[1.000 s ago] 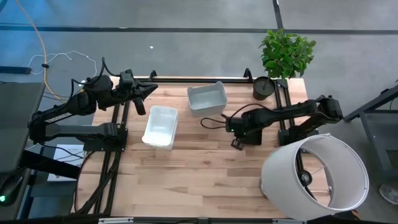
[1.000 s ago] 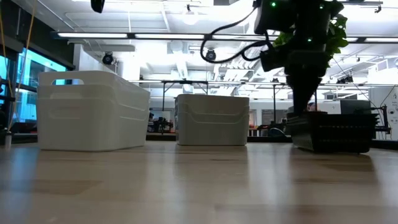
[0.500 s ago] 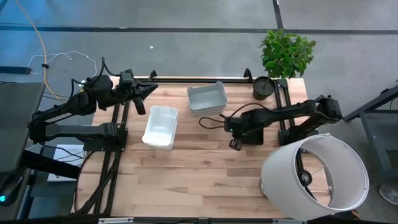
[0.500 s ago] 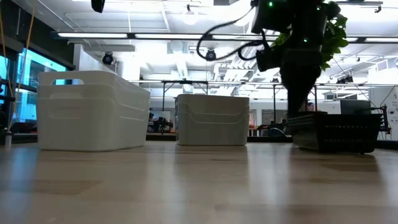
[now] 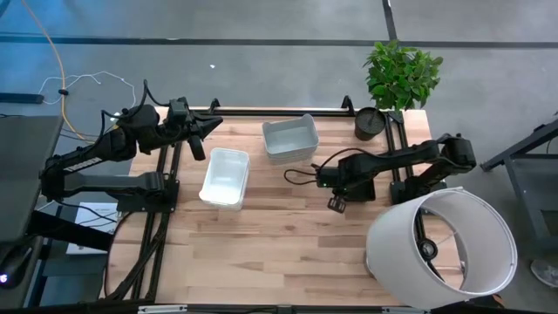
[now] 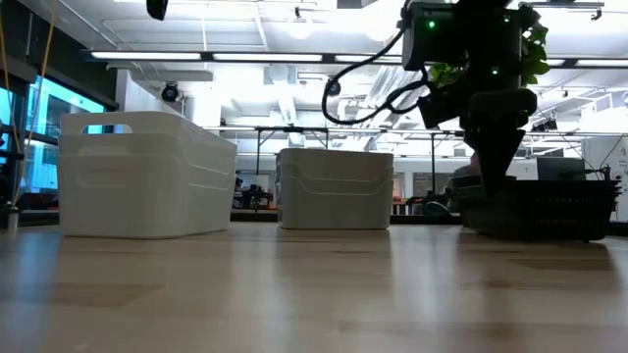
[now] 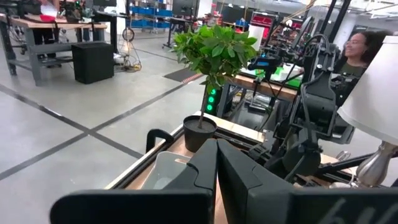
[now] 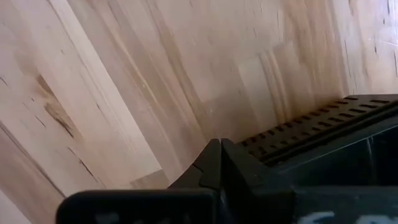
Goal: Stack baskets by color
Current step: Move the stacked black bins to the middle right of the table, then move the stacked gray bins to the center of the table, then return to Home Position
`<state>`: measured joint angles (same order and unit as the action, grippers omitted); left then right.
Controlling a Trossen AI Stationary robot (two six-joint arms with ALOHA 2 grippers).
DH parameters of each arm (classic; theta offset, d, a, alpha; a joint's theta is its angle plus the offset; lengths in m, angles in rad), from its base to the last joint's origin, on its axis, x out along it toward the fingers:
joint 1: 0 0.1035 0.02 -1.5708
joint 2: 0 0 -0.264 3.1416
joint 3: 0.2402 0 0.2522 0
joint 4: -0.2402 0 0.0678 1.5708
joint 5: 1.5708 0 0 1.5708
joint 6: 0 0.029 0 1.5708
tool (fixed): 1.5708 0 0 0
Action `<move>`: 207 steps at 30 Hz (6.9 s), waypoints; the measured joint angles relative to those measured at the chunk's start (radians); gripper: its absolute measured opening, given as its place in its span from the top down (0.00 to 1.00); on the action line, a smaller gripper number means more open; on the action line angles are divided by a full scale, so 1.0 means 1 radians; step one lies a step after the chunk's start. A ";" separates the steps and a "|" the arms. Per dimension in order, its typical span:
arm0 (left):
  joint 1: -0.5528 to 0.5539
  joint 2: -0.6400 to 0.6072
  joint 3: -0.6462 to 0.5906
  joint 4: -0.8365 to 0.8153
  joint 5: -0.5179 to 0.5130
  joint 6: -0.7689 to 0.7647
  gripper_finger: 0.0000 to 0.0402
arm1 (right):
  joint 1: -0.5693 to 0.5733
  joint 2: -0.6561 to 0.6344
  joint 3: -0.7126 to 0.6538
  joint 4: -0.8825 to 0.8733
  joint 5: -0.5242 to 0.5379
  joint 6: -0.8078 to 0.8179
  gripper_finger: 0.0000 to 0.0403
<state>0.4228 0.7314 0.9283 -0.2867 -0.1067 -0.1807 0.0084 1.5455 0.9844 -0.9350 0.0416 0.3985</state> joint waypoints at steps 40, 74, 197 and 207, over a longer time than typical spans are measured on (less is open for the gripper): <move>0.000 0.000 0.000 0.000 0.028 -0.028 1.00 | -0.361 0.530 0.761 -0.027 -0.102 0.092 1.00; 0.000 0.000 -0.001 -0.001 0.147 0.008 1.00 | -0.087 0.479 0.749 0.111 0.017 0.408 1.00; -0.240 -0.719 -0.914 0.291 0.096 -0.026 1.00 | -0.009 -0.835 -0.396 0.899 0.020 0.278 1.00; -0.240 -0.719 -0.914 0.291 0.095 -0.026 1.00 | -0.007 -0.968 -0.396 0.890 -0.027 0.122 1.00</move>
<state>0.1833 0.0128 0.0143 0.0040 -0.0113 -0.2062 0.0013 0.5780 0.5884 -0.0447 0.0145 0.5208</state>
